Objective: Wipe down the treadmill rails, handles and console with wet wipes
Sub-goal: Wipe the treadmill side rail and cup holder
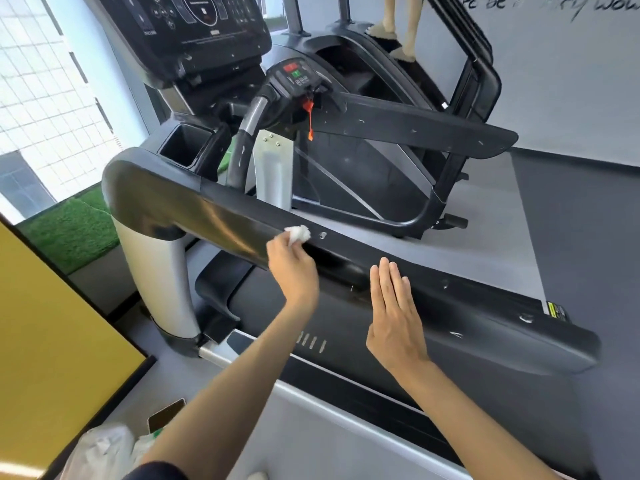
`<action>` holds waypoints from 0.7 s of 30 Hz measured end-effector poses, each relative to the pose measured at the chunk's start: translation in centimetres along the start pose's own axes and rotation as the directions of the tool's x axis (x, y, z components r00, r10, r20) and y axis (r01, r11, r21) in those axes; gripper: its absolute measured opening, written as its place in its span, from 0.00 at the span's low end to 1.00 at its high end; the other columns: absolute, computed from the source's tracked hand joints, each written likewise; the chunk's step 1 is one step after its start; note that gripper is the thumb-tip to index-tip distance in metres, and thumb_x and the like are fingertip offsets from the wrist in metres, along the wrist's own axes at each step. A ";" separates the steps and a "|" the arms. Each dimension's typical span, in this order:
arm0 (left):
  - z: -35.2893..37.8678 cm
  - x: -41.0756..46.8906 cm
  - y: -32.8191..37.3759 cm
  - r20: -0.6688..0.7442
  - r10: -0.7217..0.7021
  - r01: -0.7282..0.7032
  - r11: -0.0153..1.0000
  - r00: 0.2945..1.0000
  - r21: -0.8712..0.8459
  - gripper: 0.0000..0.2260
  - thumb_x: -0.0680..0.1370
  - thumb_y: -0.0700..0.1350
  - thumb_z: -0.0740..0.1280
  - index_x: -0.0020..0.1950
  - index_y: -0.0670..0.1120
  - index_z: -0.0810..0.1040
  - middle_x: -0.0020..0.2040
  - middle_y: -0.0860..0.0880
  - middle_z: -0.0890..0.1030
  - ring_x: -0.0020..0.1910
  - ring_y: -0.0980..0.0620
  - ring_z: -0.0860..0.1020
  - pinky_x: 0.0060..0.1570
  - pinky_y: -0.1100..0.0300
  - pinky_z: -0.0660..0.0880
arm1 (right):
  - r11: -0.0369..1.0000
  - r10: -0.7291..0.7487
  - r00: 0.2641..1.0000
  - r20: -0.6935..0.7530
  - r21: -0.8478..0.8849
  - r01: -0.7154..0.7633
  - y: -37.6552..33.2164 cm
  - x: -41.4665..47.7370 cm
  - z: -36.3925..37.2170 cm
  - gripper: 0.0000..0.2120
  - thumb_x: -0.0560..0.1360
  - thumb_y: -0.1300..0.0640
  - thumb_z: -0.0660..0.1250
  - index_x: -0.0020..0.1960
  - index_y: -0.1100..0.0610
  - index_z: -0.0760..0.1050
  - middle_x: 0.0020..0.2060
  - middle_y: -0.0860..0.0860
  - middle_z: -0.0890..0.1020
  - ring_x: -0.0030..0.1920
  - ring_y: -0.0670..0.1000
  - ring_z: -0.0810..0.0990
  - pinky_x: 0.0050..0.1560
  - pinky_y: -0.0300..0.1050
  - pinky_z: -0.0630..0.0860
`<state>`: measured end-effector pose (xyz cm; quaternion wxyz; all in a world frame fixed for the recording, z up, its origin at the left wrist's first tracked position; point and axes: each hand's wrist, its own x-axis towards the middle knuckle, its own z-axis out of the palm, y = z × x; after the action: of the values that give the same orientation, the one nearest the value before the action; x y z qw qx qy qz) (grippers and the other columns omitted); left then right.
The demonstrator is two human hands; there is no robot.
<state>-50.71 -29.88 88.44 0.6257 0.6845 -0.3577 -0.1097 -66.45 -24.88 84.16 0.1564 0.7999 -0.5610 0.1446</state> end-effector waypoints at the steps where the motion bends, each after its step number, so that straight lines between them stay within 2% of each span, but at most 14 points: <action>1: 0.1 -1.5 0.2 0.034 0.081 -0.081 0.997 0.996 0.002 0.07 0.78 0.33 0.61 0.51 0.38 0.78 0.46 0.52 0.73 0.49 0.48 0.74 0.49 0.69 0.63 | 1.000 0.000 1.000 -0.004 0.002 0.000 0.0 0.0 0.0 0.42 0.63 0.68 0.62 0.76 0.67 0.52 0.76 0.63 0.55 0.76 0.61 0.52 0.74 0.57 0.51; 3: 0.0 -3.9 -0.2 0.169 0.247 -0.247 0.969 0.954 -0.023 0.07 0.78 0.33 0.62 0.49 0.42 0.79 0.45 0.58 0.73 0.49 0.51 0.76 0.51 0.66 0.69 | 1.000 -0.005 1.000 0.001 0.004 0.005 0.0 0.0 -0.2 0.43 0.63 0.68 0.64 0.76 0.67 0.52 0.75 0.63 0.55 0.76 0.61 0.52 0.75 0.57 0.53; 5: -0.3 -5.4 -1.5 0.313 0.370 -0.379 0.925 0.875 -0.035 0.09 0.77 0.33 0.63 0.49 0.45 0.79 0.47 0.56 0.76 0.49 0.55 0.76 0.51 0.61 0.73 | 1.000 -0.010 1.000 0.012 0.003 0.010 -0.2 0.0 -0.4 0.43 0.62 0.67 0.66 0.75 0.68 0.54 0.75 0.64 0.57 0.76 0.62 0.53 0.74 0.58 0.54; 7: -1.4 -5.3 -2.2 0.366 0.454 -0.474 0.880 0.812 -0.038 0.12 0.75 0.30 0.64 0.49 0.47 0.79 0.46 0.53 0.77 0.46 0.54 0.76 0.47 0.57 0.75 | 1.000 -0.012 1.000 0.022 -0.002 0.012 -0.3 0.1 -0.7 0.43 0.62 0.67 0.66 0.74 0.69 0.56 0.74 0.65 0.58 0.75 0.63 0.55 0.73 0.58 0.55; 8: -2.0 -4.8 -2.1 0.329 0.483 -0.508 0.861 0.811 -0.012 0.12 0.74 0.30 0.65 0.48 0.47 0.79 0.45 0.52 0.77 0.44 0.52 0.77 0.47 0.57 0.75 | 1.000 -0.011 1.000 0.021 -0.010 0.011 -0.4 0.2 -0.9 0.42 0.62 0.66 0.66 0.74 0.70 0.56 0.74 0.66 0.59 0.75 0.63 0.56 0.73 0.58 0.54; 9: -2.5 -4.0 -2.0 0.255 0.466 -0.487 0.873 0.847 0.023 0.12 0.74 0.30 0.66 0.47 0.46 0.80 0.44 0.51 0.77 0.44 0.49 0.77 0.46 0.57 0.76 | 1.000 -0.007 1.000 0.017 -0.020 0.007 -0.3 0.2 -1.0 0.42 0.62 0.66 0.66 0.74 0.70 0.56 0.73 0.66 0.59 0.75 0.63 0.56 0.73 0.58 0.54; 11: -3.3 -1.7 -1.5 0.066 0.242 -0.246 0.967 0.968 0.069 0.10 0.77 0.33 0.63 0.44 0.46 0.79 0.44 0.50 0.75 0.46 0.45 0.75 0.52 0.53 0.74 | 0.999 0.012 1.000 0.018 -0.042 -0.012 0.1 -0.4 -1.4 0.41 0.64 0.65 0.65 0.74 0.70 0.55 0.74 0.66 0.58 0.75 0.63 0.55 0.73 0.57 0.54; 12: -3.2 -0.6 -1.5 0.024 0.128 -0.130 0.989 0.991 0.076 0.10 0.79 0.34 0.61 0.43 0.47 0.76 0.44 0.51 0.73 0.48 0.47 0.73 0.54 0.53 0.71 | 0.998 0.028 0.999 0.017 -0.050 -0.027 0.5 -0.9 -1.5 0.40 0.65 0.65 0.64 0.75 0.70 0.54 0.74 0.65 0.57 0.76 0.63 0.53 0.74 0.57 0.53; 13: -2.9 -0.1 -1.4 0.003 0.080 -0.080 0.995 0.997 0.066 0.10 0.79 0.35 0.59 0.42 0.47 0.74 0.44 0.53 0.72 0.49 0.48 0.72 0.54 0.55 0.70 | 0.997 0.045 0.999 0.012 -0.056 -0.044 0.9 -1.5 -1.7 0.40 0.66 0.65 0.63 0.75 0.69 0.52 0.75 0.65 0.56 0.76 0.62 0.52 0.74 0.57 0.52; 16: -0.1 -2.9 -1.0 0.051 0.144 -0.148 0.984 0.988 0.097 0.11 0.79 0.35 0.56 0.44 0.48 0.74 0.43 0.59 0.71 0.51 0.51 0.72 0.49 0.64 0.66 | 0.993 0.105 0.994 -0.006 -0.048 -0.105 2.5 -3.3 -1.9 0.40 0.66 0.67 0.63 0.75 0.69 0.52 0.75 0.65 0.54 0.76 0.62 0.50 0.75 0.55 0.49; 18: 1.7 -7.4 -0.4 0.165 0.282 -0.294 0.954 0.945 0.052 0.11 0.79 0.35 0.57 0.46 0.47 0.76 0.47 0.56 0.73 0.51 0.56 0.72 0.51 0.65 0.68 | 0.990 0.142 0.990 -0.019 -0.022 -0.143 3.4 -4.0 -2.0 0.41 0.66 0.68 0.64 0.75 0.69 0.52 0.75 0.65 0.54 0.76 0.62 0.50 0.75 0.55 0.48; 20: 3.0 -11.7 -0.6 0.318 0.445 -0.463 0.886 0.837 -0.022 0.11 0.77 0.36 0.58 0.49 0.46 0.78 0.49 0.52 0.76 0.51 0.58 0.72 0.53 0.69 0.69 | 0.989 0.149 0.988 -0.028 -0.004 -0.149 4.0 -4.4 -2.1 0.41 0.66 0.69 0.63 0.76 0.68 0.51 0.75 0.64 0.53 0.76 0.61 0.50 0.75 0.55 0.48; 21: 3.4 -13.1 -1.0 0.379 0.484 -0.503 0.863 0.789 -0.056 0.11 0.77 0.38 0.57 0.50 0.46 0.78 0.50 0.51 0.77 0.51 0.57 0.73 0.53 0.70 0.70 | 0.990 0.144 0.989 -0.036 0.003 -0.144 4.2 -4.5 -2.1 0.40 0.67 0.70 0.62 0.76 0.68 0.50 0.76 0.64 0.53 0.76 0.61 0.51 0.75 0.55 0.48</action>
<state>-61.84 -24.36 82.92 0.5344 0.5474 -0.6408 -0.0645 -71.98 -21.48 84.56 0.1557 0.7547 -0.6142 0.1701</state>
